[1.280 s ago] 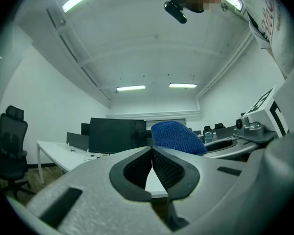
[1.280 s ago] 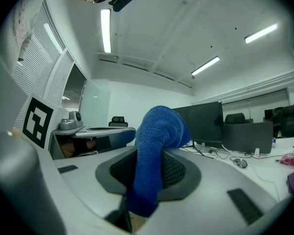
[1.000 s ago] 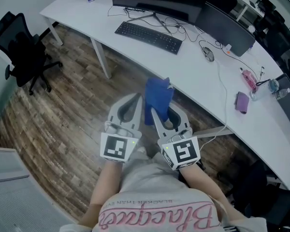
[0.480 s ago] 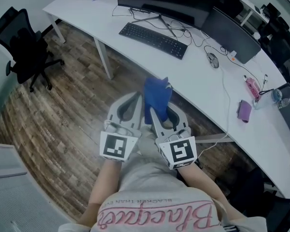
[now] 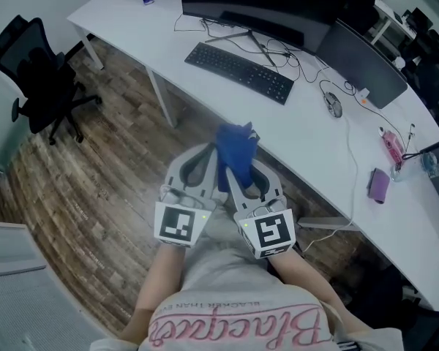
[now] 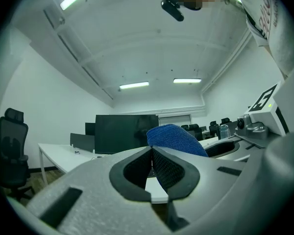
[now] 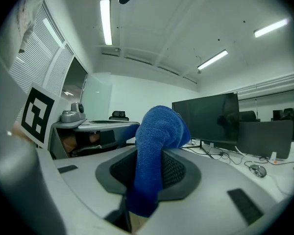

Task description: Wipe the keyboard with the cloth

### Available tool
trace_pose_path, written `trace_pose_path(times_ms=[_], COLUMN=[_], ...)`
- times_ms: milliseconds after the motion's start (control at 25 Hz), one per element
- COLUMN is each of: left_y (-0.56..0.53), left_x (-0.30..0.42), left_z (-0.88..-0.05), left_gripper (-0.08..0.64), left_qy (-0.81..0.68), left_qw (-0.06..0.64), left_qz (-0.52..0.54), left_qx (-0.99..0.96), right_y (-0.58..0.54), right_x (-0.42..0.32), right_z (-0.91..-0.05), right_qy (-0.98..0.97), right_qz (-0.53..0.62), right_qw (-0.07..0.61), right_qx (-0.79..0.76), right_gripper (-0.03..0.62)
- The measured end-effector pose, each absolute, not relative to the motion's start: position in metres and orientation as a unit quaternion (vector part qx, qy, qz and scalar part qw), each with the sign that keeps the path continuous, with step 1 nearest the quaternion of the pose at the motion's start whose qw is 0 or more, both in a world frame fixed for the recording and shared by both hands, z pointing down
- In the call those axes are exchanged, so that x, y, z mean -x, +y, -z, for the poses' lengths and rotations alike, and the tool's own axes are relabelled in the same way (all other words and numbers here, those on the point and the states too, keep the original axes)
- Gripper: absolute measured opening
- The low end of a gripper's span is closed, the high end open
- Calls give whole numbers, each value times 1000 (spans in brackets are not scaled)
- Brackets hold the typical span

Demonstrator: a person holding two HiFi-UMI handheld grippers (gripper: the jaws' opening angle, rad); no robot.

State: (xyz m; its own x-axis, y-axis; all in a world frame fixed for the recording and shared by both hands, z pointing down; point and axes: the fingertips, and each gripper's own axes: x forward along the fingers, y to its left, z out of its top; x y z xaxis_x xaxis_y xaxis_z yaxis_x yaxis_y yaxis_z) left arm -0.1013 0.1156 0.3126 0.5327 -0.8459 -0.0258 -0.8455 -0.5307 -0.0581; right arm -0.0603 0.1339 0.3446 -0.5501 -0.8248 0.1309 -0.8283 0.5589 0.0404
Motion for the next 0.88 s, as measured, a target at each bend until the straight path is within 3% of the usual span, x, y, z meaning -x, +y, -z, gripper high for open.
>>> trace_pose_path(times_ms=[880], left_y=[-83], left_x=[112], left_z=[-314], left_gripper=[6], left_qy=[456], left_qw=[36], left_qz=[29], left_qx=[889], right_y=[-68], right_x=[72], right_z=[-340], right_qy=[-861], right_qz=[-56], right_qw=[36], right_qx=[-504], right_gripper=[97])
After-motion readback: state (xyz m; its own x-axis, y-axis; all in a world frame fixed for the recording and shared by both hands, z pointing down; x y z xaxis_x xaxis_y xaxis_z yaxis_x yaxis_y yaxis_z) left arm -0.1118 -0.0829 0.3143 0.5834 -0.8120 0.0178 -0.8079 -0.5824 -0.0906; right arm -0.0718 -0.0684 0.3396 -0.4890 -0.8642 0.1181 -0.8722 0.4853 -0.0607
